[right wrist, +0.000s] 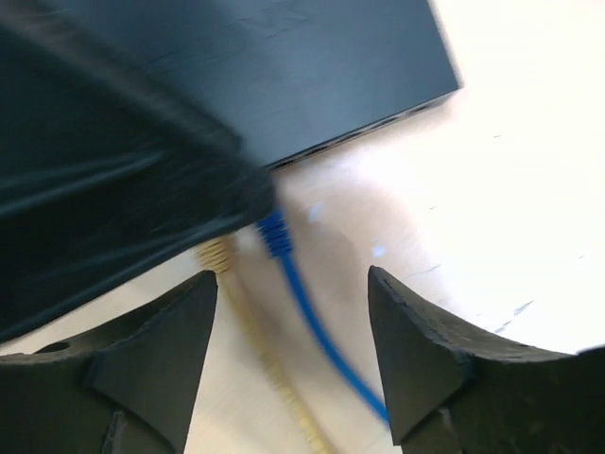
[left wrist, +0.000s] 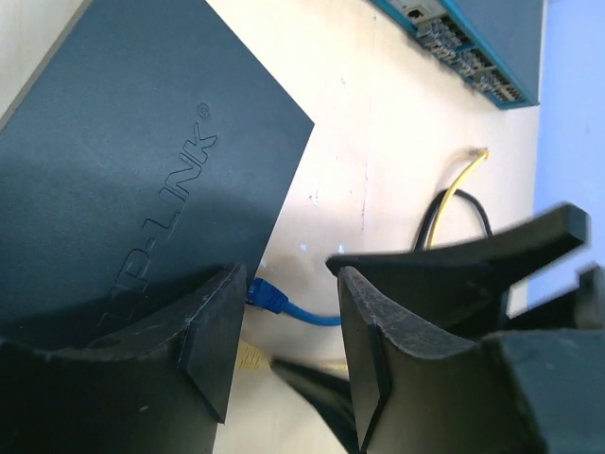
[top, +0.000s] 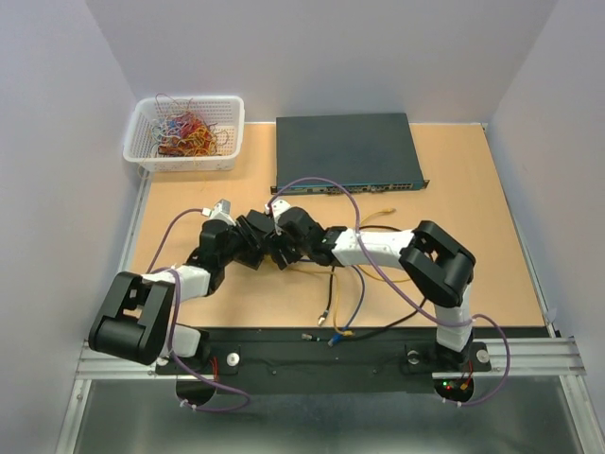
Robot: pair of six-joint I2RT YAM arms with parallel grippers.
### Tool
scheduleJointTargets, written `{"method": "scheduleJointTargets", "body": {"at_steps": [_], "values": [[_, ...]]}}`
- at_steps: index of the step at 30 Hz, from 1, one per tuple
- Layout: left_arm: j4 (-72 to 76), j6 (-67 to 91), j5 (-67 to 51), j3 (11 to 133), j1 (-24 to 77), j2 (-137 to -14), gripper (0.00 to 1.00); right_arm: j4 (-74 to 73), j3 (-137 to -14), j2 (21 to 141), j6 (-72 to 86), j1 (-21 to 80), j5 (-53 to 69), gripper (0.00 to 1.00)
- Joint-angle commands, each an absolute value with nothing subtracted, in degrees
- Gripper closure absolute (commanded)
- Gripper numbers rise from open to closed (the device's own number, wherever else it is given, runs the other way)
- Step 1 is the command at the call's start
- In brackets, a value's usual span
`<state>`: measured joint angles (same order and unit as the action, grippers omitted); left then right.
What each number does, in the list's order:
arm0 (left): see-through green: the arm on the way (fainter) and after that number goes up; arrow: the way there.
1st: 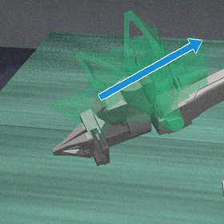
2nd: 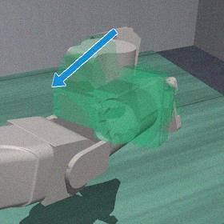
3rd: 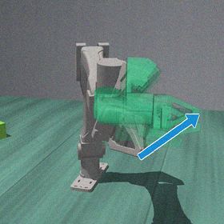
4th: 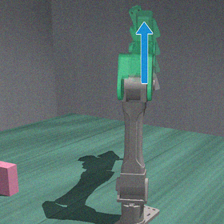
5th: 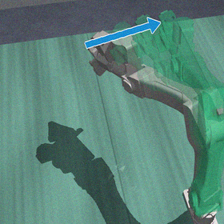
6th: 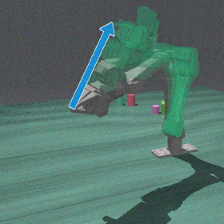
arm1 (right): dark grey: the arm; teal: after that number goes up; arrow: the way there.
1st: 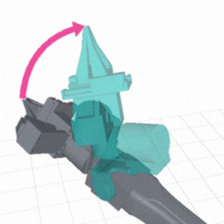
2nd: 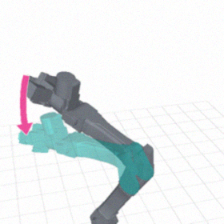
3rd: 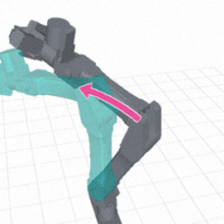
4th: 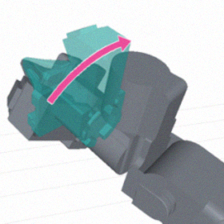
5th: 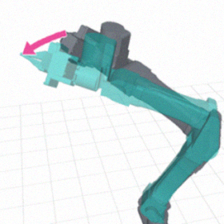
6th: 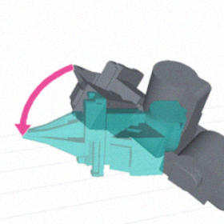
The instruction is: Insert the plug into the switch port
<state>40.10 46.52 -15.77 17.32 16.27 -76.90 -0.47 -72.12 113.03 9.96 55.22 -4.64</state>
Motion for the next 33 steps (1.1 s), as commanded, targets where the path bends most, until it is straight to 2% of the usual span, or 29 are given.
{"method": "scheduleJointTargets", "body": {"at_steps": [1, 6, 9, 14, 19, 26, 33], "values": [[31.03, 41.84, -18.37, 20.56, 14.68, -75.32, 0.44, 4.75, -69.97, 107.32, 11.16, 57.13, -6.93, 0.29], [29.44, 39.03, -18.19, 25.12, 14.06, -74.62, 0.44, 3.70, -66.63, 100.38, 12.48, 57.13, -11.50, 0.23], [28.74, 37.18, -18.28, 27.50, 13.97, -74.79, 0.44, 1.33, -65.13, 96.95, 13.71, 56.87, -18.87, 0.19], [28.56, 35.95, -18.90, 28.92, 14.15, -73.57, 0.44, -3.95, -62.41, 93.52, 19.15, 50.83, -29.62, 0.17], [28.92, 34.72, -19.07, 28.21, 15.38, -72.16, 0.44, -6.24, -58.19, 89.39, 27.15, 36.95, -24.89, 0.17], [29.97, 34.45, -19.25, 27.42, 16.79, -72.33, 0.44, -8.62, -58.45, 91.84, 31.89, 24.29, -18.66, 0.12], [30.50, 34.10, -19.95, 27.33, 17.05, -72.69, 0.44, -8.79, -60.47, 97.55, 32.96, 19.08, -16.08, 0.11]]}}
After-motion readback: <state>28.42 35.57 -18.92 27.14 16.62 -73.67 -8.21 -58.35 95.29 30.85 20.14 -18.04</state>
